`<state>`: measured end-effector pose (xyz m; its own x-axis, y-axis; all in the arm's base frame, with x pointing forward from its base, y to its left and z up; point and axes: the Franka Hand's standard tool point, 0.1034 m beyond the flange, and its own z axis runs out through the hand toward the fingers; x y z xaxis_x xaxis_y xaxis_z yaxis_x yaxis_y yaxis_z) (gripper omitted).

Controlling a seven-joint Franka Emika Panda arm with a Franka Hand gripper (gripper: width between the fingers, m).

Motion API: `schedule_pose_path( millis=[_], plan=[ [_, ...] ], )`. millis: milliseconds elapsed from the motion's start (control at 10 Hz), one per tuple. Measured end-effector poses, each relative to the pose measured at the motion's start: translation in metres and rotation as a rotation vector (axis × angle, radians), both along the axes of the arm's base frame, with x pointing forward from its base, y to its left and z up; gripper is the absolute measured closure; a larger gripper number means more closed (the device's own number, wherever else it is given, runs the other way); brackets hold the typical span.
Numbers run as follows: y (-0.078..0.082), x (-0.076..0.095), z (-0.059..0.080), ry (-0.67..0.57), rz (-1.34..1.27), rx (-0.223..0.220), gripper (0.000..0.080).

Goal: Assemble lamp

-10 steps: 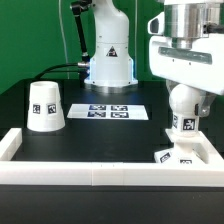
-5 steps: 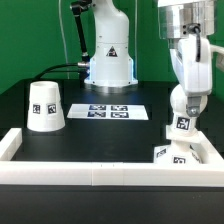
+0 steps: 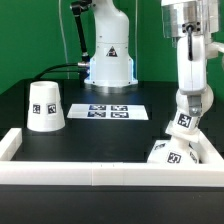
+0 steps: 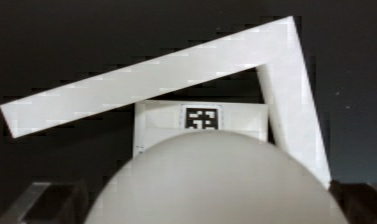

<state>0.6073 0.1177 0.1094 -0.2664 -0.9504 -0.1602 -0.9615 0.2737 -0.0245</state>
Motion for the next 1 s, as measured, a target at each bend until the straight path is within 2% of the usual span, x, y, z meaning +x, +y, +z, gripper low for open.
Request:
schedule_pose_path(
  millis=[300,500,700,900,1000],
  plan=[
    [0.001,-0.001,0.000,-0.002,0.050,-0.003,0.0101],
    [0.004,-0.012,0.003,0.004,0.233,-0.008,0.0101],
    [0.014,-0.025,0.004,0.024,0.403,-0.015,0.0101],
    [0.022,-0.046,0.003,0.052,0.463,-0.022,0.0101],
    [0.022,-0.045,0.002,0.052,0.460,-0.019,0.0101]
  ],
)
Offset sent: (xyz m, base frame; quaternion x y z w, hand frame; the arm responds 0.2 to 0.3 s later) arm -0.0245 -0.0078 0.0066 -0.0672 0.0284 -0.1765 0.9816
